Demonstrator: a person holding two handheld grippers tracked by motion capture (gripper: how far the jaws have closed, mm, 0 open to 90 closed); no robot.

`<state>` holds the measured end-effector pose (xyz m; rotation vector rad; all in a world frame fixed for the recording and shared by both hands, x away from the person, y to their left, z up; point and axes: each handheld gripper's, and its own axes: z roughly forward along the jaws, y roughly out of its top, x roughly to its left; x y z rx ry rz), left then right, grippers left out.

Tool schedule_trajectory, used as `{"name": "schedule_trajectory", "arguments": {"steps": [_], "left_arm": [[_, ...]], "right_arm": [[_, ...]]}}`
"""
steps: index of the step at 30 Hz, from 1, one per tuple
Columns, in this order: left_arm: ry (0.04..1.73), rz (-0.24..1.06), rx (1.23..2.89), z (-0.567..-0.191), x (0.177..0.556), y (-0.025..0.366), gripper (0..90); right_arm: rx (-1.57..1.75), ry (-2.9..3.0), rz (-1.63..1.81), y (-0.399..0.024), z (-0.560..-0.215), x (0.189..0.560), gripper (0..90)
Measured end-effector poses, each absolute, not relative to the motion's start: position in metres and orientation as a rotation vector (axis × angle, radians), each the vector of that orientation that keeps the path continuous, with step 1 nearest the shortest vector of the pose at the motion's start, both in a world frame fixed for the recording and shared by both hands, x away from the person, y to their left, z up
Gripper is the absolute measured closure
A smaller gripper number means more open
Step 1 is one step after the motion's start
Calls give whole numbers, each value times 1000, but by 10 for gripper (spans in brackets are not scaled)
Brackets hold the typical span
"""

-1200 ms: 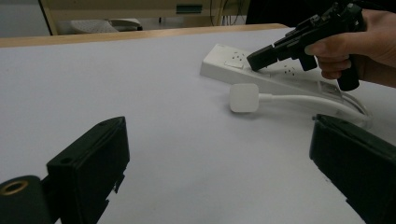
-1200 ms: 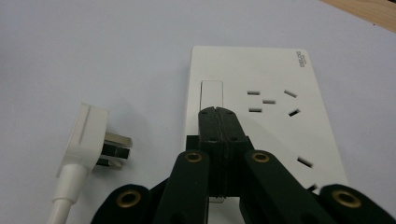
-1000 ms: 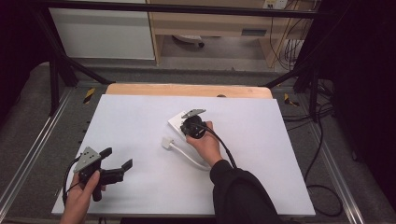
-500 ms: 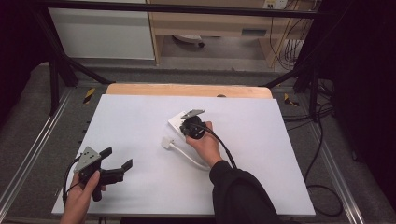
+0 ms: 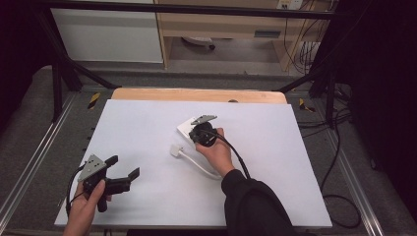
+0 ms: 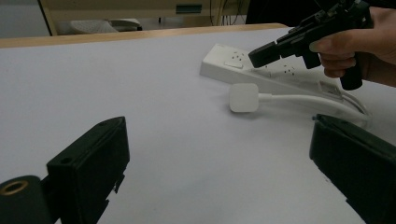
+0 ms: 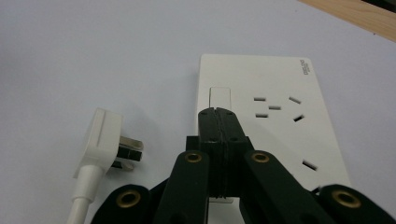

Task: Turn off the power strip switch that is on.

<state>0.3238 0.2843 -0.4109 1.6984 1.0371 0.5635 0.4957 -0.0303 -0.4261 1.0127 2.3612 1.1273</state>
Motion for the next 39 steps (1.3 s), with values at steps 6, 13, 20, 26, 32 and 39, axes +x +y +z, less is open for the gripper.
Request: {"name": "schedule_trajectory", "arguments": {"steps": [6, 13, 20, 26, 32, 39], "left_arm": [[1038, 565, 1699, -411, 324, 285, 49], [1038, 564, 1699, -411, 324, 285, 49], [1041, 560, 1699, -411, 324, 284, 50], [1043, 563, 1698, -411, 324, 285, 50], [1045, 564, 1694, -411, 323, 285, 50], [1054, 570, 1679, -411, 323, 286, 50]], "right_arm": [[1020, 2337, 1166, -33, -420, 492, 883], [1014, 2308, 1216, -36, -409, 488, 800], [1028, 2275, 1300, -40, -394, 480, 476], [1093, 2246, 1325, -47, -382, 476, 179], [1116, 2197, 1373, -58, -369, 471, 84], [1064, 2128, 1439, -76, -349, 461, 54]]}}
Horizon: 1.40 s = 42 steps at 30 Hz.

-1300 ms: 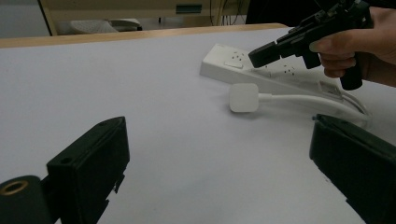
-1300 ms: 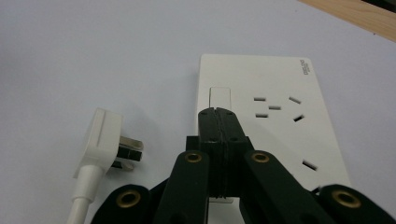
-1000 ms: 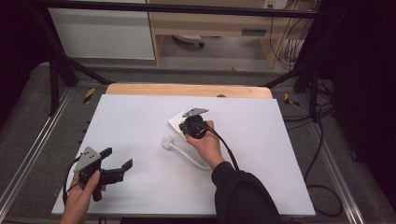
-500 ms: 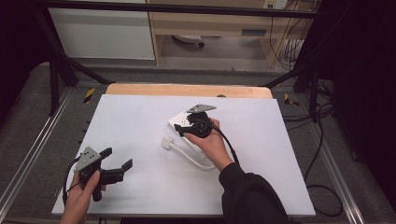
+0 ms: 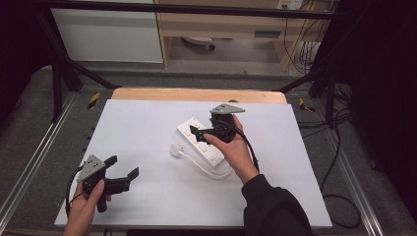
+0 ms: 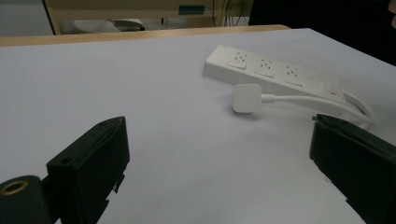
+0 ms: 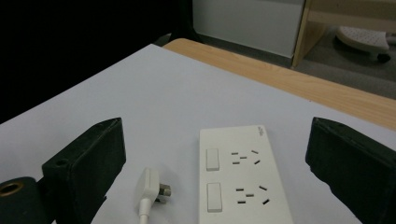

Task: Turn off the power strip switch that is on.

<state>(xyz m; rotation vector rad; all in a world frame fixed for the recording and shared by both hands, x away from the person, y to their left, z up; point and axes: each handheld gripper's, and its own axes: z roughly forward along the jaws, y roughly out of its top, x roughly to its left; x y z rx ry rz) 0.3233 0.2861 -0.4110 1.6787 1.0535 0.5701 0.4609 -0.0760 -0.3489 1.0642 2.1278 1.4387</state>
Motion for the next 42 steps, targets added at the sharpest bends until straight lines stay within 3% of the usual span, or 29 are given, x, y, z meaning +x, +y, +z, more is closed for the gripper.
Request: {"name": "schedule_trajectory", "arguments": {"steps": [13, 42], "left_arm": [[1073, 581, 1659, -412, 324, 289, 49], [1070, 575, 1662, -411, 323, 288, 47]], "right_arm": [[1002, 2055, 1463, -115, -331, 439, 38], [1074, 1861, 1524, -201, -327, 399, 61]]}}
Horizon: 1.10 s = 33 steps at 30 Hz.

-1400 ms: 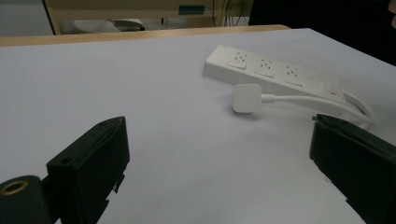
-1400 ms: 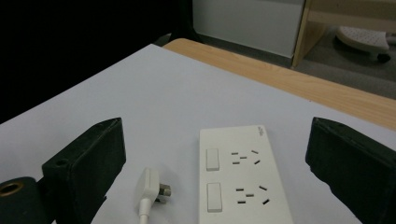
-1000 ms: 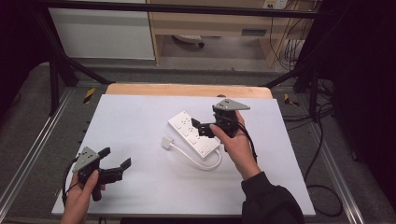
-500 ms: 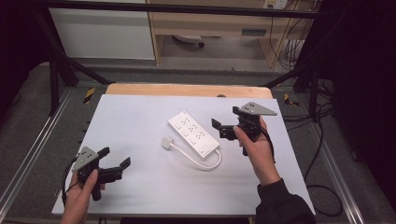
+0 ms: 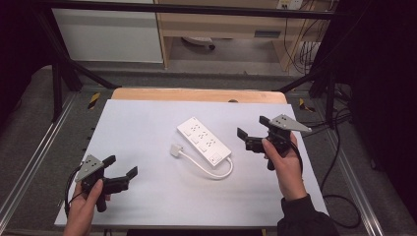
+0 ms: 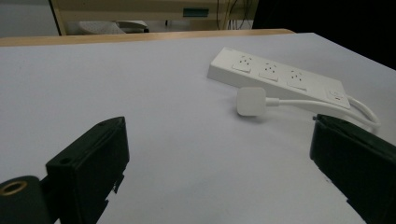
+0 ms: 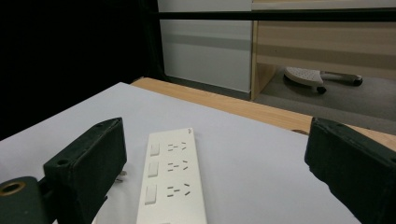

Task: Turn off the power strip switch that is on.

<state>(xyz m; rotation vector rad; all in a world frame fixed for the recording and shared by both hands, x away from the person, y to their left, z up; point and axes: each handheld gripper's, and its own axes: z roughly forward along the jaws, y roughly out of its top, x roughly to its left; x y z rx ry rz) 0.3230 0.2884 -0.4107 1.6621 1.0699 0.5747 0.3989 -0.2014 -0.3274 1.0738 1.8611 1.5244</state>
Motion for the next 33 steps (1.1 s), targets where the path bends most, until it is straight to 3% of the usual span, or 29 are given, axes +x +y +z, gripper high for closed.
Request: {"name": "schedule_trajectory", "arguments": {"steps": [14, 33], "left_arm": [[1056, 572, 1660, -409, 322, 288, 46], [1056, 571, 1655, -409, 322, 288, 47]], "right_arm": [[1084, 1816, 1493, -231, -345, 369, 54], [1157, 1841, 1432, -261, -400, 358, 56]]}}
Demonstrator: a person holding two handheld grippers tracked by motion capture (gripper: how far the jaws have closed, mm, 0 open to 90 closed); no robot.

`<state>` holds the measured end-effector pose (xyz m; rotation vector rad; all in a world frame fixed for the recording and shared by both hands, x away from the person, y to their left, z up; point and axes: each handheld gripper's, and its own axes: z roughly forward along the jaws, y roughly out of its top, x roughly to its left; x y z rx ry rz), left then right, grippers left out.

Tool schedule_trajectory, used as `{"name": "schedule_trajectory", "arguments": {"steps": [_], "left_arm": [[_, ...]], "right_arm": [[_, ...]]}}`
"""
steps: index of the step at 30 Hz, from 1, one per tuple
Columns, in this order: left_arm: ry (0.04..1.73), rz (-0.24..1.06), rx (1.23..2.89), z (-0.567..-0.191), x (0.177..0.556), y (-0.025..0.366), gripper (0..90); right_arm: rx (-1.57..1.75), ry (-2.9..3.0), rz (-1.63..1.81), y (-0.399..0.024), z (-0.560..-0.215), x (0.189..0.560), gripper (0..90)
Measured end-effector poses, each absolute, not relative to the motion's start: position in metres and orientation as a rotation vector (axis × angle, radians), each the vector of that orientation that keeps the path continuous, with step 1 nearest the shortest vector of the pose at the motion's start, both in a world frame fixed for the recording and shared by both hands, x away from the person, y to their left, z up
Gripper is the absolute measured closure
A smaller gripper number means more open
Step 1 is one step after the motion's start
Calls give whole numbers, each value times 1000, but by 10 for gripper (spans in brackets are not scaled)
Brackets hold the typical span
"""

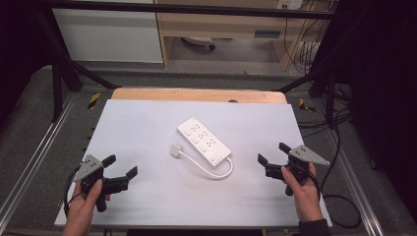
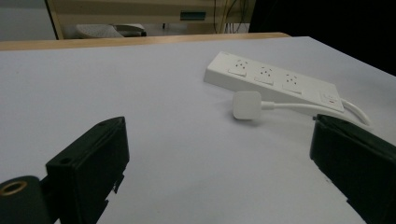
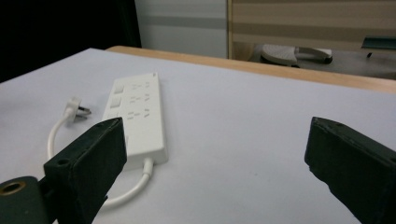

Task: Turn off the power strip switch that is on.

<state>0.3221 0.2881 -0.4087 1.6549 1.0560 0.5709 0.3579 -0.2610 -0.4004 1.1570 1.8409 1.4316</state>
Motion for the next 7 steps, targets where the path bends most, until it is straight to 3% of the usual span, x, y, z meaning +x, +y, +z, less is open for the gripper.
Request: {"name": "schedule_trajectory", "arguments": {"steps": [7], "left_arm": [[1057, 568, 1660, -409, 322, 287, 47]], "right_arm": [[1197, 1957, 1334, -258, -424, 365, 41]]}}
